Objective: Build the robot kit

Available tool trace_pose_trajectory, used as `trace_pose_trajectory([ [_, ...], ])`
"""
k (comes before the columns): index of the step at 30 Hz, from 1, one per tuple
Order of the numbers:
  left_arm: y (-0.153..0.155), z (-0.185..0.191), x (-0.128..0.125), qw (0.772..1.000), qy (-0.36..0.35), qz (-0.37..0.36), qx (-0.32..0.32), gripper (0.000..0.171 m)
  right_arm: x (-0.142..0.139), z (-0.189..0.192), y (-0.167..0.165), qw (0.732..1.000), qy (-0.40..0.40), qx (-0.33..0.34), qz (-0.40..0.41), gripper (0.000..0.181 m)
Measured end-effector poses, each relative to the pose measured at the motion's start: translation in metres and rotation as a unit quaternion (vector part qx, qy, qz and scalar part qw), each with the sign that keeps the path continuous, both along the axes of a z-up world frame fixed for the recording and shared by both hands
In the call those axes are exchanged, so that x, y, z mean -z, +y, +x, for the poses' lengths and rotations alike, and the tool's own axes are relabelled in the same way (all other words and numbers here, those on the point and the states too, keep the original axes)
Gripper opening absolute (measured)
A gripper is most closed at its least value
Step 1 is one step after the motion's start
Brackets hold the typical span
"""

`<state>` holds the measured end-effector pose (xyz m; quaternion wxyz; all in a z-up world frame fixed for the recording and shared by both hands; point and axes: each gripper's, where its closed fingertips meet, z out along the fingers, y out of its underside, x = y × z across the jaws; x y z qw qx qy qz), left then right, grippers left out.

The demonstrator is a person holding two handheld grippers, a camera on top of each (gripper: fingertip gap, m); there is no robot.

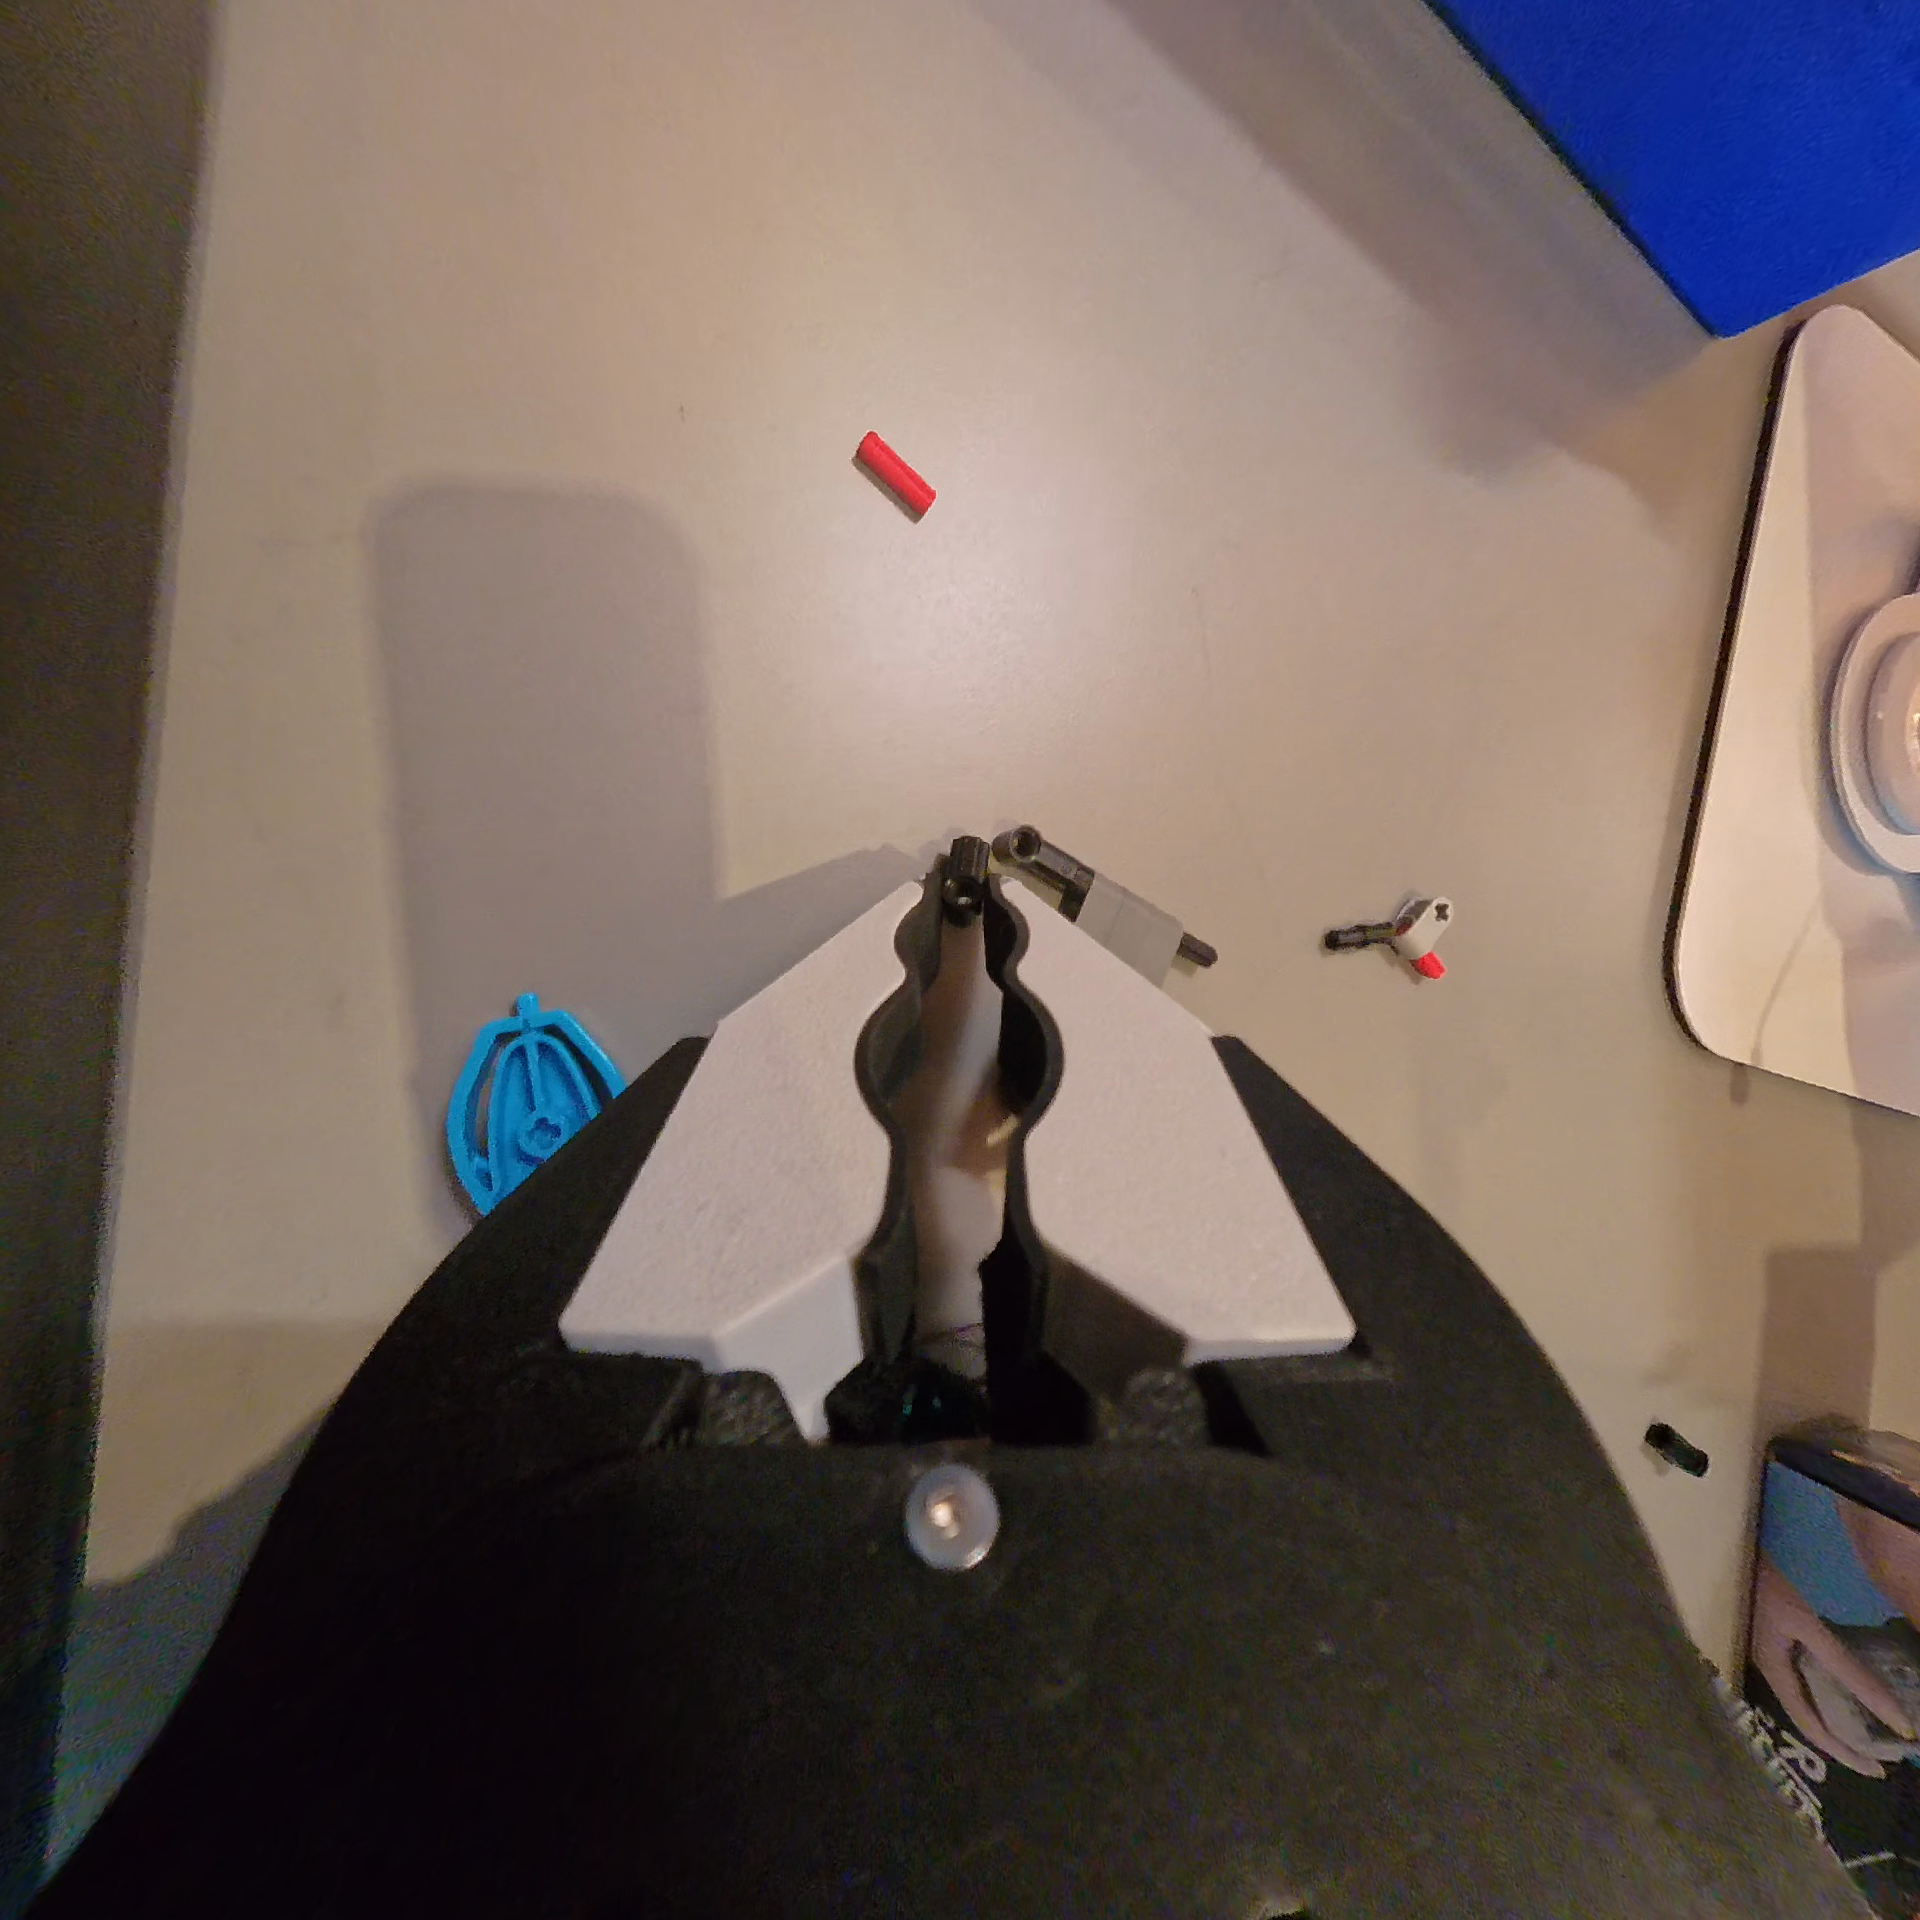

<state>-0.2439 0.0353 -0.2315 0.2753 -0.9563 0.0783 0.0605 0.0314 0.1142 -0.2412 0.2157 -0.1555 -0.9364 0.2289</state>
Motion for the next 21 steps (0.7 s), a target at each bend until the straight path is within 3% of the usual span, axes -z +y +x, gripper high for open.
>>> trace_pose_trajectory([
  [5, 0.01, -0.005, 0.007, 1.0, 0.021, 0.01, -0.005, 0.009, -0.001, 0.001, 0.001, 1.0, 0.002, -0.002, -0.003, 0.005],
  [14, 0.001, -0.012, 0.007, 0.999, -0.009, 0.004, -0.032, 0.0, -0.004, 0.004, 0.001, 1.0, 0.006, -0.004, -0.008, 0.005],
  [18, -0.028, -0.002, 0.005, 0.995, -0.078, -0.058, -0.039, 0.0, -0.005, 0.004, 0.0, 1.0, 0.006, -0.006, -0.013, 0.005],
  [21, -0.025, -0.005, -0.009, 0.993, -0.107, -0.011, -0.051, 0.0, -0.006, 0.004, -0.001, 1.0, 0.007, -0.008, -0.014, 0.005],
])
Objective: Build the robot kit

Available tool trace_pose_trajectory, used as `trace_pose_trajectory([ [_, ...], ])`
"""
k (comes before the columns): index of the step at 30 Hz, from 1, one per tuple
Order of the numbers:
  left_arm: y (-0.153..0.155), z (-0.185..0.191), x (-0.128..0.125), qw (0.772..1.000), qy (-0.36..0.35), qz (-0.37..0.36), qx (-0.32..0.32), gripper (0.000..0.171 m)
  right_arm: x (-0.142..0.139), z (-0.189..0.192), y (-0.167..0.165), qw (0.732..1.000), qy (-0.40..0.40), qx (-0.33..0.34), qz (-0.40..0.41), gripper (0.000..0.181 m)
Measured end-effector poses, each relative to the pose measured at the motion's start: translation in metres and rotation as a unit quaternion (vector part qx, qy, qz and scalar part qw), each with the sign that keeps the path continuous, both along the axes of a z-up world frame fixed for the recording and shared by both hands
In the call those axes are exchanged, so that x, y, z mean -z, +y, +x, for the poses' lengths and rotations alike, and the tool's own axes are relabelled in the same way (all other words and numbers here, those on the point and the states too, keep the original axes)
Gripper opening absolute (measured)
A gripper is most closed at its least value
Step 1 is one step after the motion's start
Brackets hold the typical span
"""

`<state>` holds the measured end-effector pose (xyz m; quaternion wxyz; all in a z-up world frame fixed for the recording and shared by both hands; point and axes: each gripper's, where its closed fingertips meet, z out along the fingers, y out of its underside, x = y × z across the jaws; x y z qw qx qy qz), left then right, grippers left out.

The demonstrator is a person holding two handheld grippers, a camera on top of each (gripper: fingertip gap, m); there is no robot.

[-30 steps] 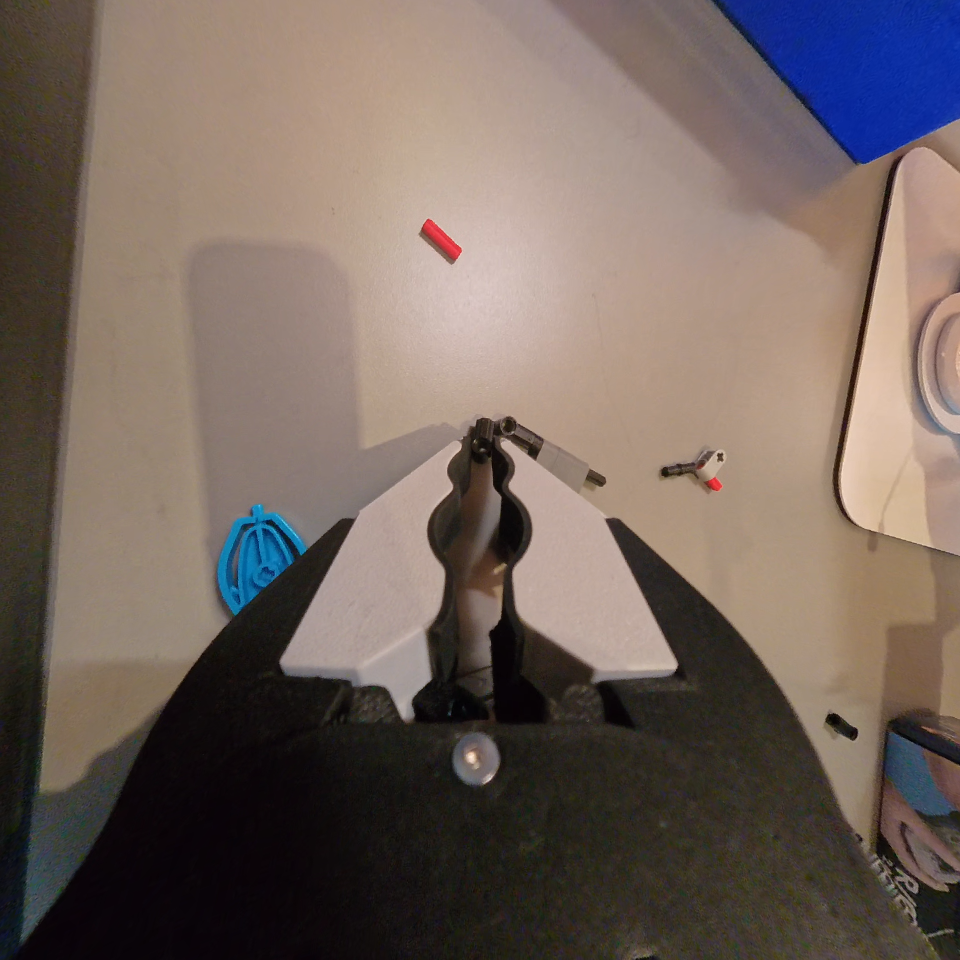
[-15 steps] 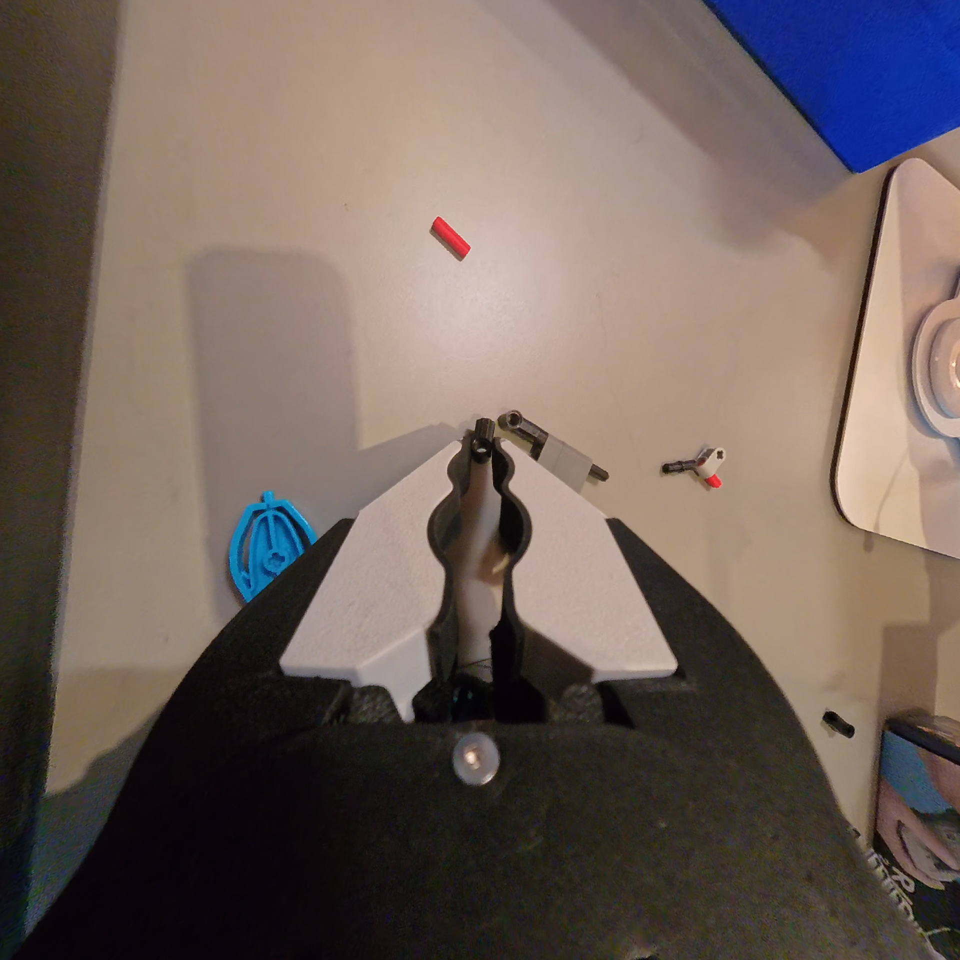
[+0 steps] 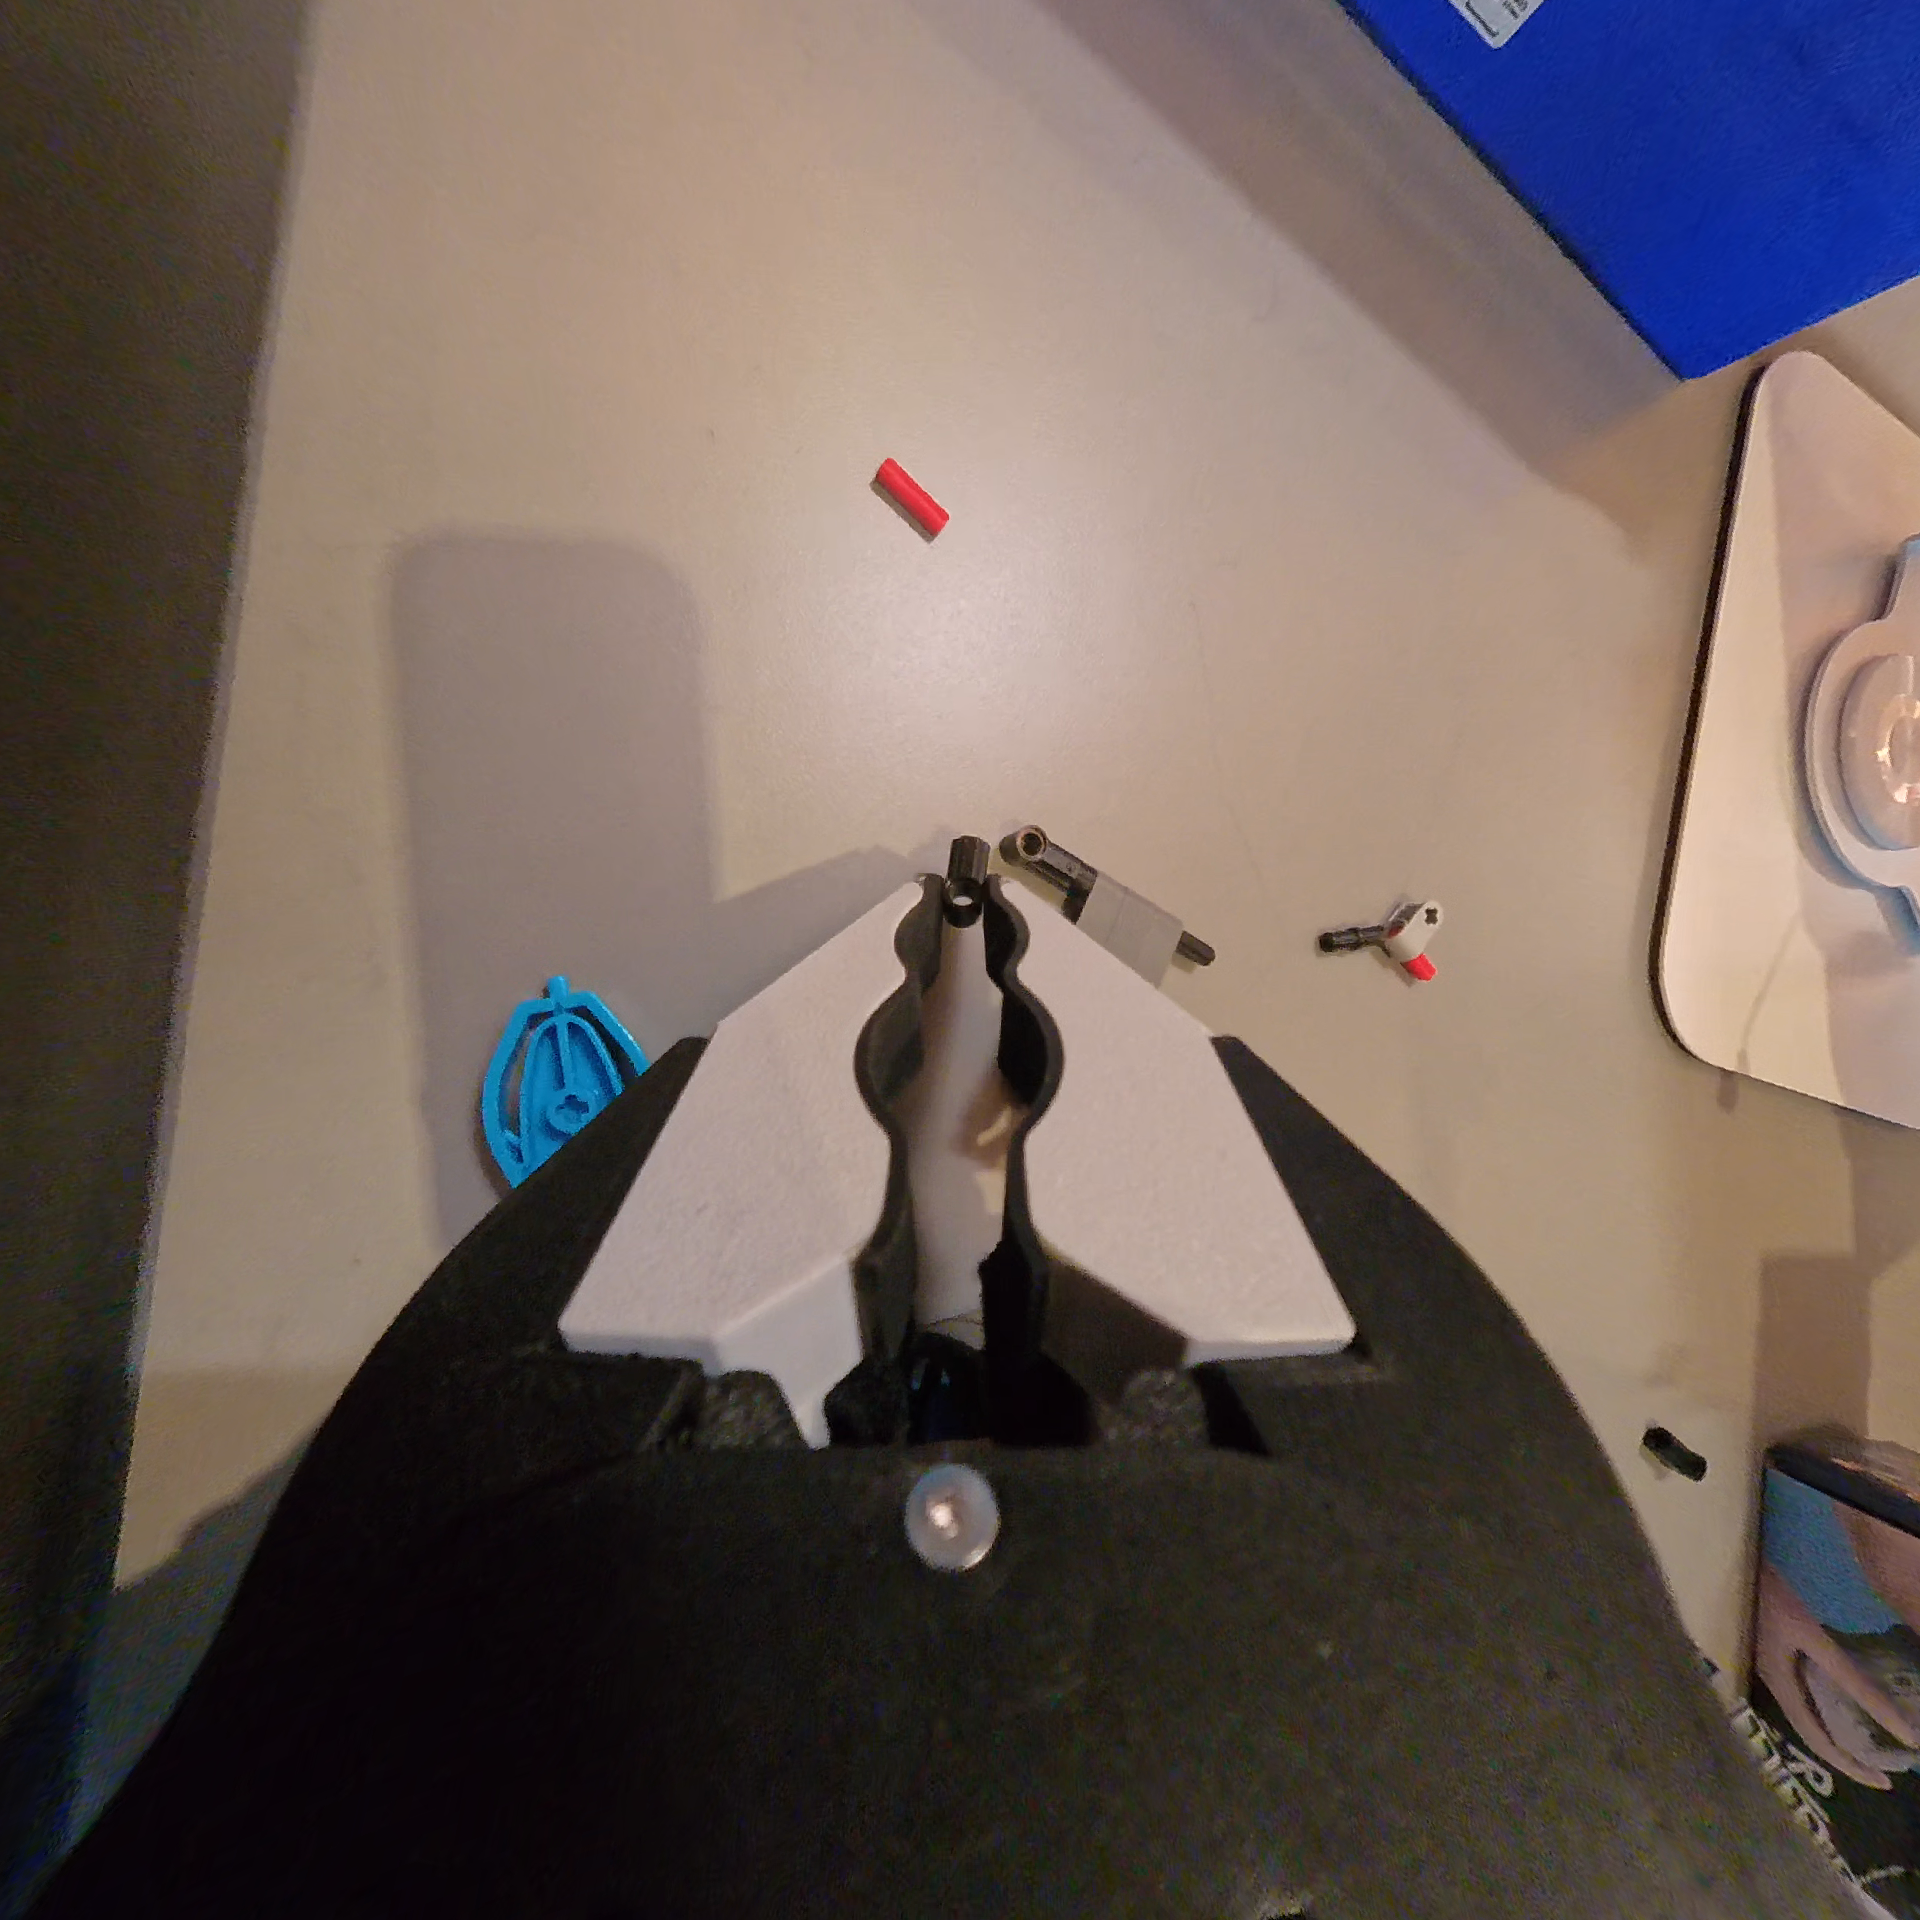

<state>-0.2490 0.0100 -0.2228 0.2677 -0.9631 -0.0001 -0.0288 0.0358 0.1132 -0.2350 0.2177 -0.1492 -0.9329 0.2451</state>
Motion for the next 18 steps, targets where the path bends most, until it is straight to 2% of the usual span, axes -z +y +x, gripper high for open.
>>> trace_pose_trajectory([
  [3, 0.002, -0.011, -0.001, 1.0, 0.013, 0.006, -0.02, 0.005, 0.0, 0.0, 0.0, 1.0, 0.001, 0.001, 0.0, 0.006],
  [9, -0.001, -0.008, 0.012, 0.999, 0.038, -0.03, -0.004, 0.019, -0.001, 0.0, 0.001, 1.0, 0.002, 0.0, -0.001, 0.006],
  [15, -0.013, -0.015, 0.016, 0.995, 0.074, -0.064, 0.016, 0.014, -0.001, 0.001, 0.002, 1.0, 0.002, 0.0, -0.001, 0.006],
  [18, -0.021, -0.006, 0.019, 0.995, 0.046, -0.078, 0.035, 0.004, -0.002, 0.001, 0.003, 1.0, 0.003, 0.0, -0.002, 0.006],
])
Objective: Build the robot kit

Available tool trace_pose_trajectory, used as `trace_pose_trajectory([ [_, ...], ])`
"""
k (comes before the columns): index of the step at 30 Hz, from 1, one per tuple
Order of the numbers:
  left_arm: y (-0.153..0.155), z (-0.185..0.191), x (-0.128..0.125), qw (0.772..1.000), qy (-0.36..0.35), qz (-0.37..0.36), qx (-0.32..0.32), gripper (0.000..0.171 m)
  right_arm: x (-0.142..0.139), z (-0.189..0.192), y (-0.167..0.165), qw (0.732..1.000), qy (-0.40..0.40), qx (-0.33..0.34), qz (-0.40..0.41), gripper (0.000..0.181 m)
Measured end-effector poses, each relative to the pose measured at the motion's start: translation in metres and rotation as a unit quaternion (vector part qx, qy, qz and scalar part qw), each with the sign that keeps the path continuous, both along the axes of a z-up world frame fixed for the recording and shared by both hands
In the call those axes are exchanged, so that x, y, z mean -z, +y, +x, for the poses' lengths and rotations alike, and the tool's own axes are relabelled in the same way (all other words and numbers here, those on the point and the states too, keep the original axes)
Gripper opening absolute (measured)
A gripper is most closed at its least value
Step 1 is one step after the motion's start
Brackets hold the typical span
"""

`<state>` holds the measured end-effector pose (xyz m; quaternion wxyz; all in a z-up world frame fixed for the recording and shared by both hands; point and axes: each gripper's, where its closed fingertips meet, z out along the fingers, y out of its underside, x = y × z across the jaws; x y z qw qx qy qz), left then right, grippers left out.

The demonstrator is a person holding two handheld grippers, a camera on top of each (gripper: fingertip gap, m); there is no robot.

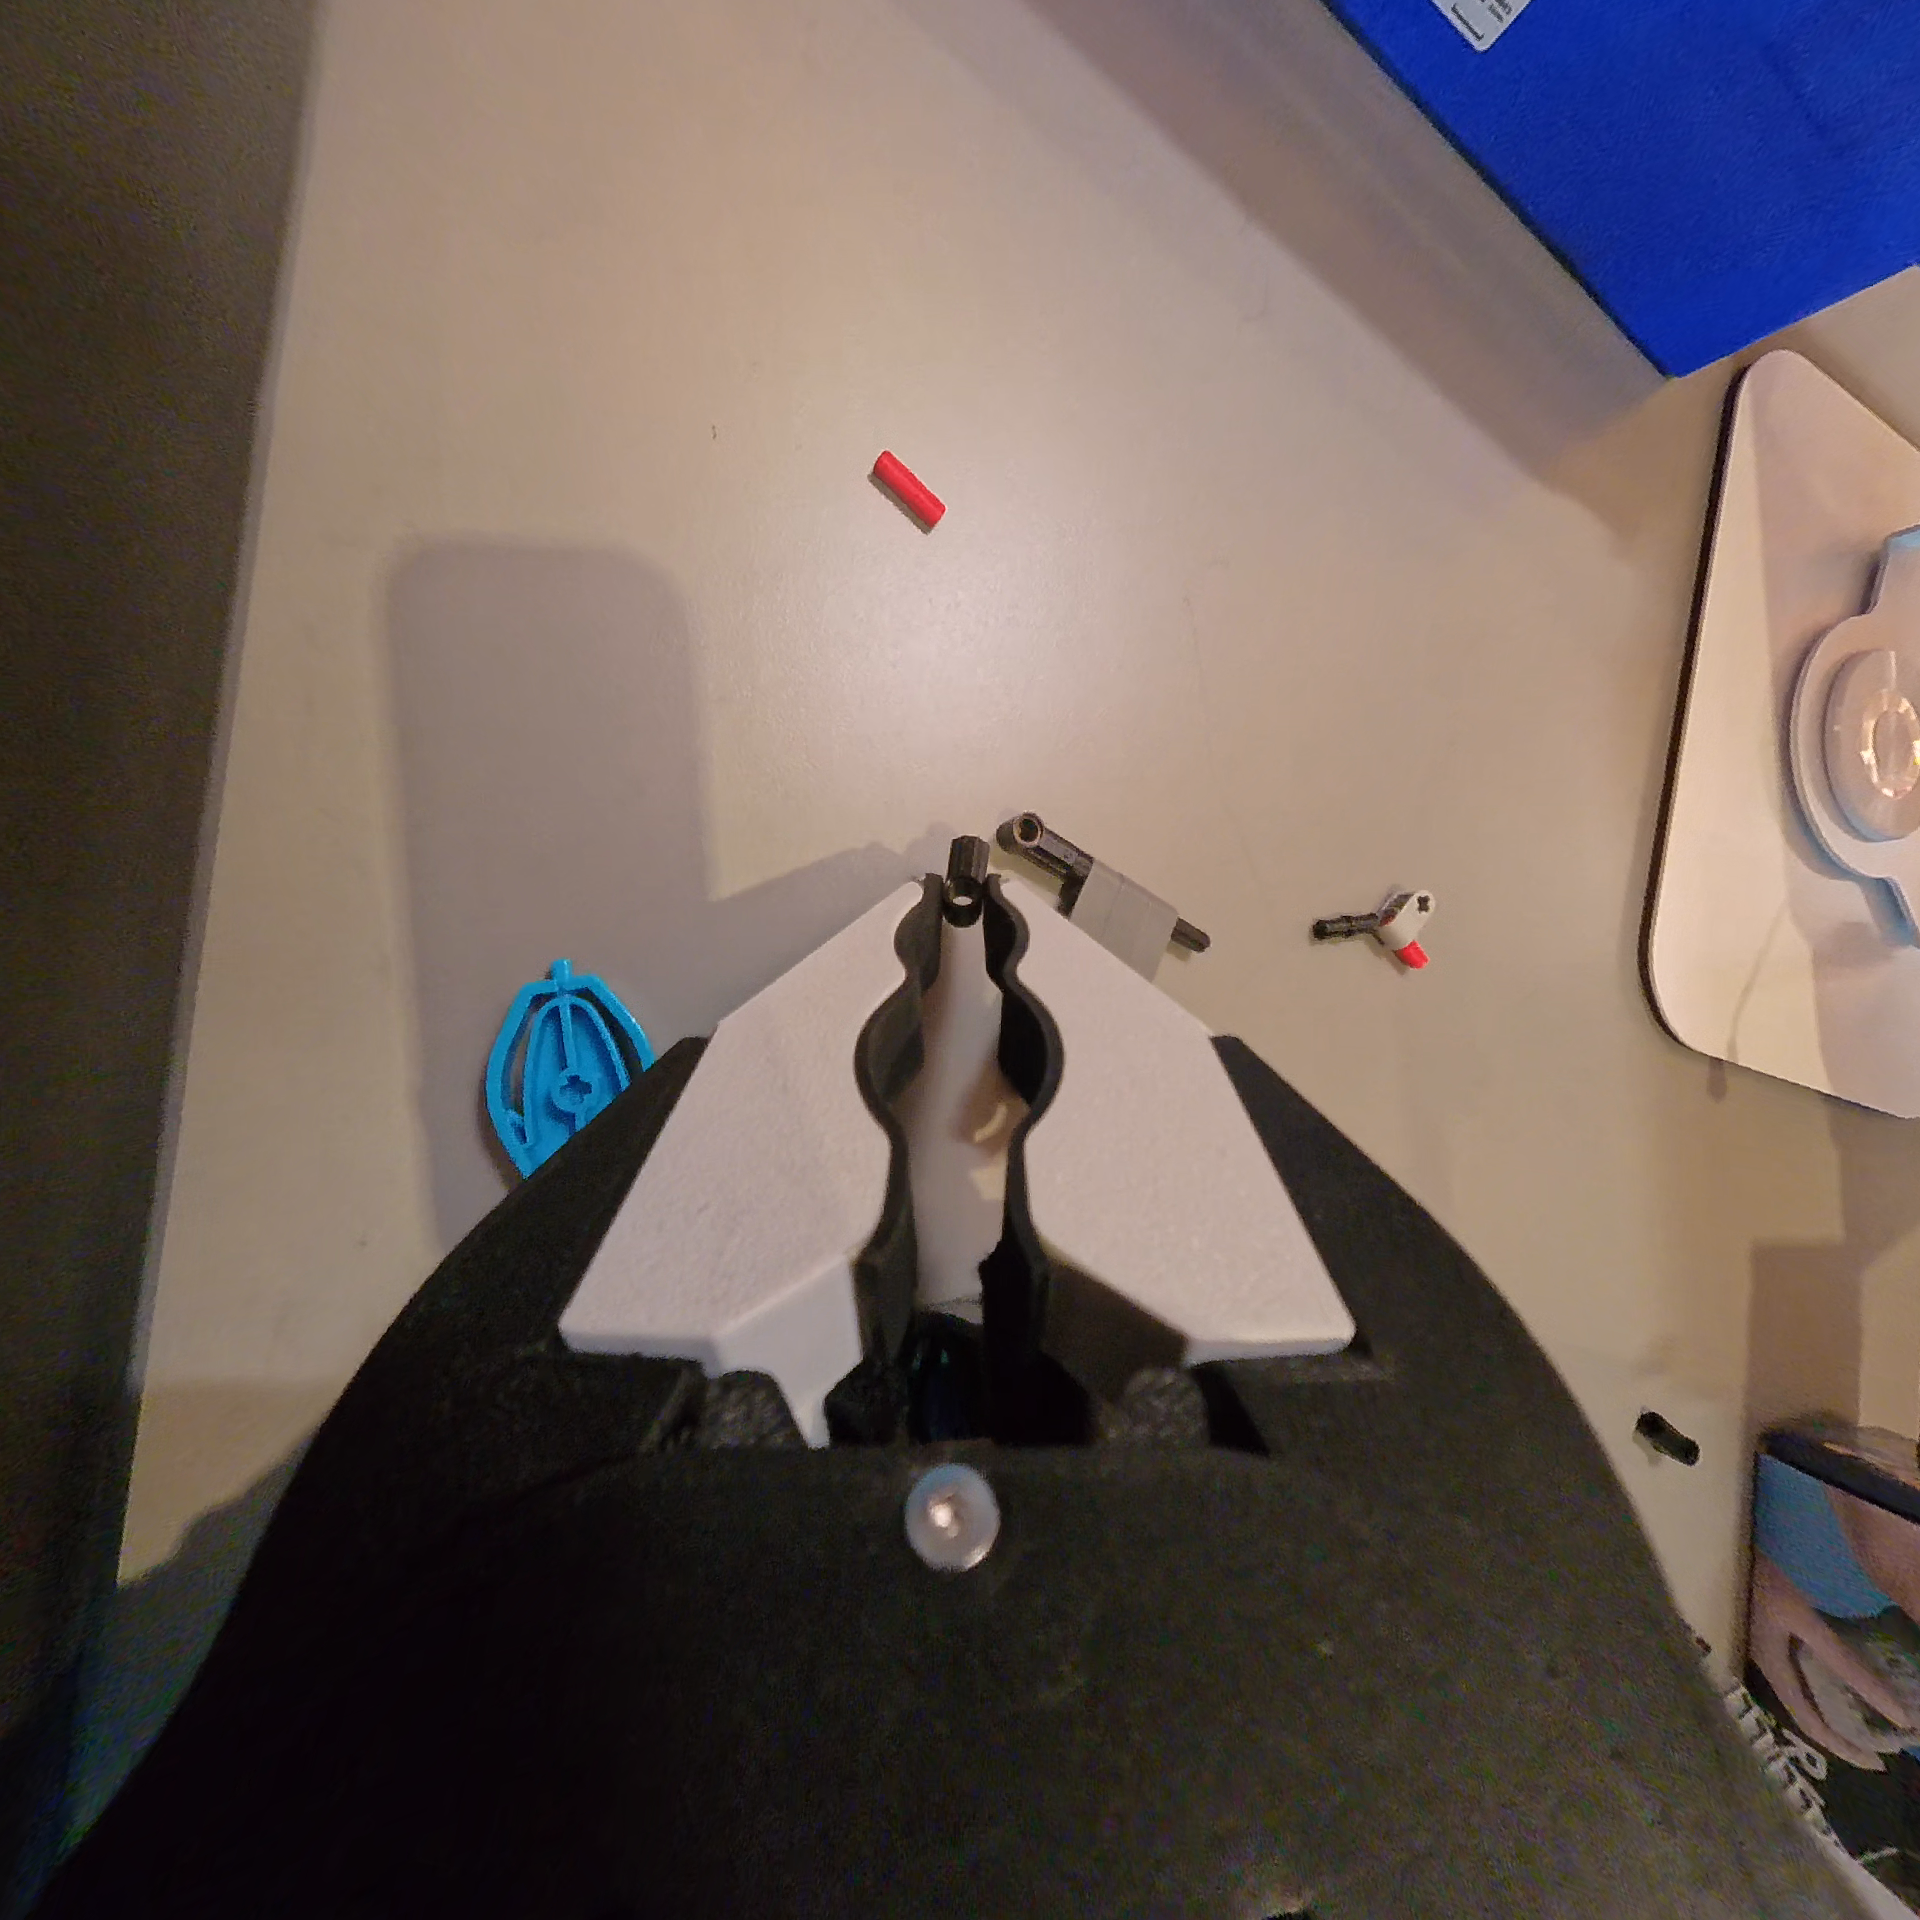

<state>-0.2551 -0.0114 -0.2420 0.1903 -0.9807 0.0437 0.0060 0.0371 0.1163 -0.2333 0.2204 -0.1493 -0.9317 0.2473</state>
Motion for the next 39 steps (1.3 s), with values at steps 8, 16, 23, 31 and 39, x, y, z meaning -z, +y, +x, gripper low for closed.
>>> trace_pose_trajectory([
  [8, 0.011, -0.003, -0.011, 0.998, 0.04, 0.032, 0.027, 0.019, -0.002, 0.001, 0.001, 1.0, 0.003, -0.001, -0.001, 0.006],
  [16, 0.011, 0.001, 0.0, 0.999, 0.029, 0.018, 0.023, 0.004, -0.003, 0.002, 0.001, 1.0, 0.003, -0.002, -0.003, 0.006],
  [23, 0.009, 0.009, -0.023, 0.997, 0.009, 0.069, 0.016, 0.003, -0.006, 0.003, -0.002, 1.0, 0.009, -0.007, -0.001, 0.006],
  [31, -0.014, 0.028, -0.021, 0.999, 0.002, 0.014, 0.032, 0.018, -0.01, 0.006, -0.003, 1.0, 0.016, -0.012, -0.001, 0.006],
  [39, -0.009, 0.035, -0.012, 0.991, 0.048, 0.023, 0.122, 0.022, -0.008, 0.006, -0.001, 1.0, 0.011, -0.01, -0.001, 0.006],
])
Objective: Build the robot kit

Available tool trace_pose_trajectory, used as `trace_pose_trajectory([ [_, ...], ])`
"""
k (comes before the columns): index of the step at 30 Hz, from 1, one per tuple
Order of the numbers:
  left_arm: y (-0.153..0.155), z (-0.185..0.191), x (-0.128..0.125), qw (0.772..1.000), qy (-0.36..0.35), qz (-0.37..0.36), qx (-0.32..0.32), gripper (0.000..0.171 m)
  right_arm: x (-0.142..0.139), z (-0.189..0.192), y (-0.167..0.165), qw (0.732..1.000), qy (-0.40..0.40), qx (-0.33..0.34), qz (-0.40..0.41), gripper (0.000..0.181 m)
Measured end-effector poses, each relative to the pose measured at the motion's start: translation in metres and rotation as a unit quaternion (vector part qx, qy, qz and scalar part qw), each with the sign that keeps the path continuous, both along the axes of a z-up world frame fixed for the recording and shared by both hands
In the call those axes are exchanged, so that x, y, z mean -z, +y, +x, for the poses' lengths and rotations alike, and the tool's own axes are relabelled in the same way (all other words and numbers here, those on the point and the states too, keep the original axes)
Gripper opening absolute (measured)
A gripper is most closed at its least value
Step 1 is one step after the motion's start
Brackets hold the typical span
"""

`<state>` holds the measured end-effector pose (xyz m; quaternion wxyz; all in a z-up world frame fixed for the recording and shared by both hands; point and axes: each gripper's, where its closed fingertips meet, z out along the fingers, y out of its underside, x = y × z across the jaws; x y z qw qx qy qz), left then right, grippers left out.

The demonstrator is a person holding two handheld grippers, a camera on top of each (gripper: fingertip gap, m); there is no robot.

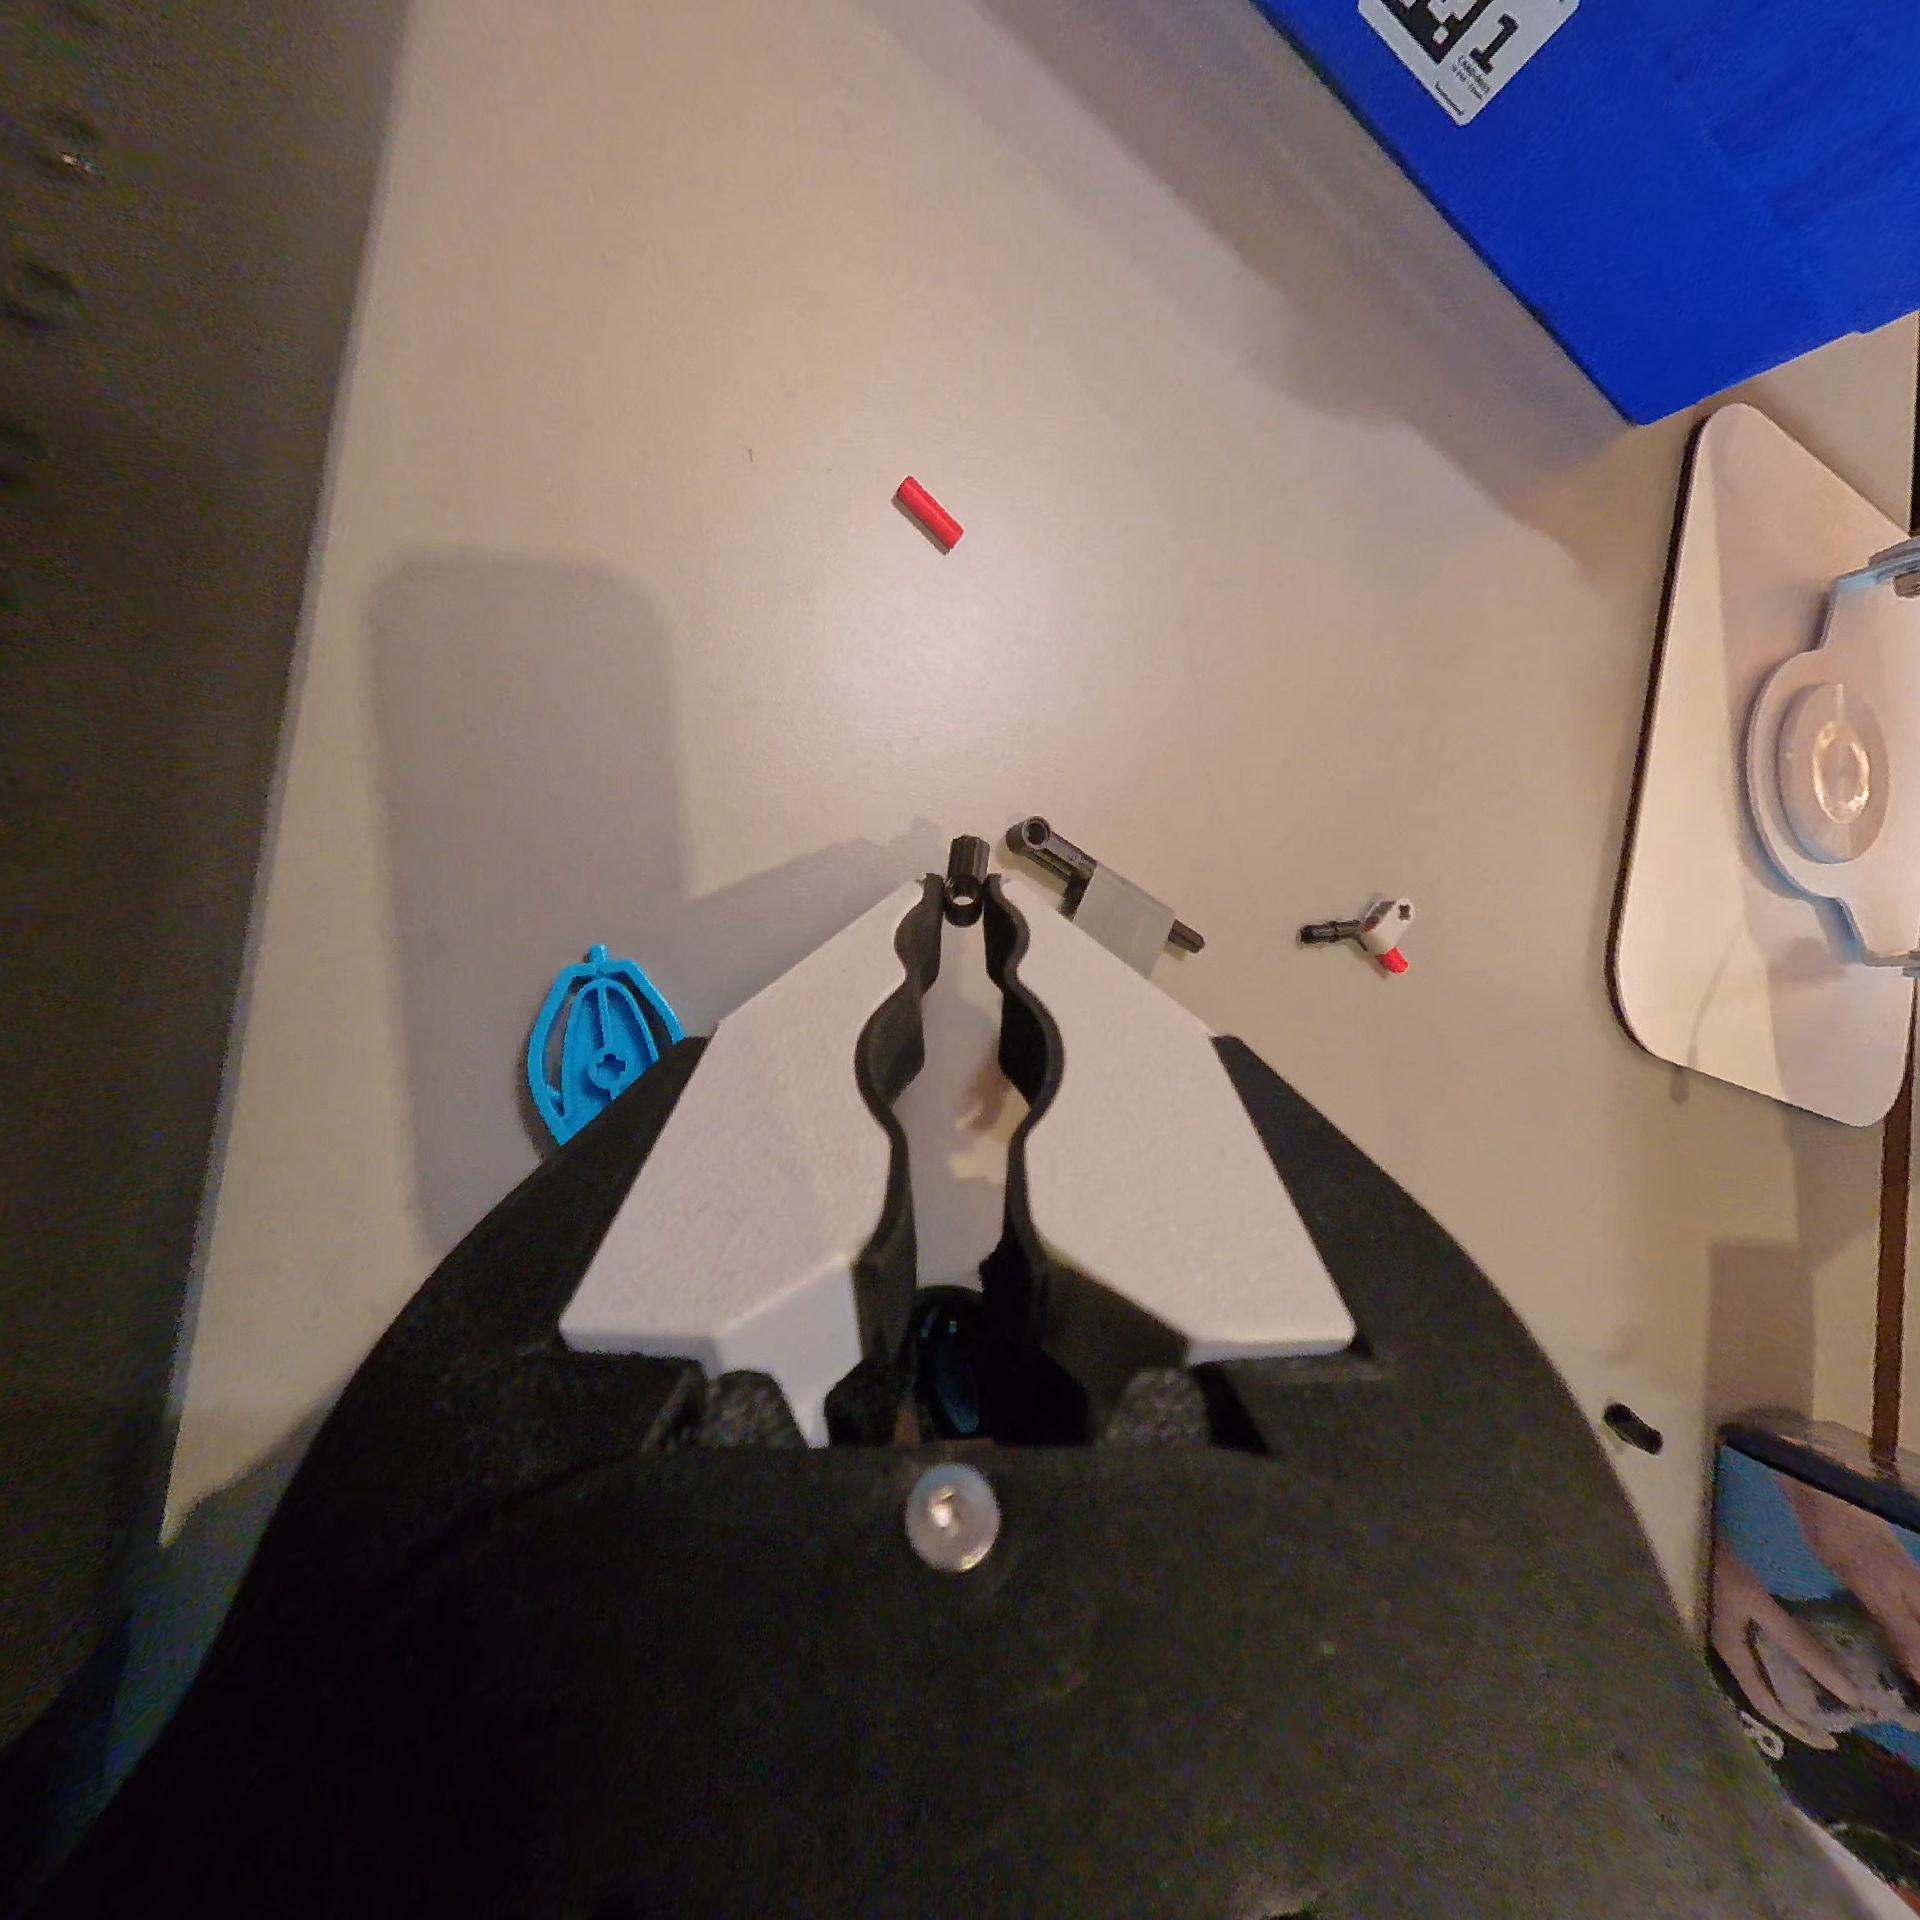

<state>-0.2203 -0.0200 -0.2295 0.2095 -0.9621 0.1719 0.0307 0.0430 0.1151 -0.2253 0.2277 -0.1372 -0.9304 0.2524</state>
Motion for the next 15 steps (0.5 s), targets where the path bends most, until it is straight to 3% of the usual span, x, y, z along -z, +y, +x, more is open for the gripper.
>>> trace_pose_trajectory([
  [15, 0.0, 0.004, 0.013, 0.999, -0.043, -0.026, 0.02, 0.005, 0.001, 0.001, 0.001, 1.0, -0.001, 0.0, 0.0, 0.006],
])
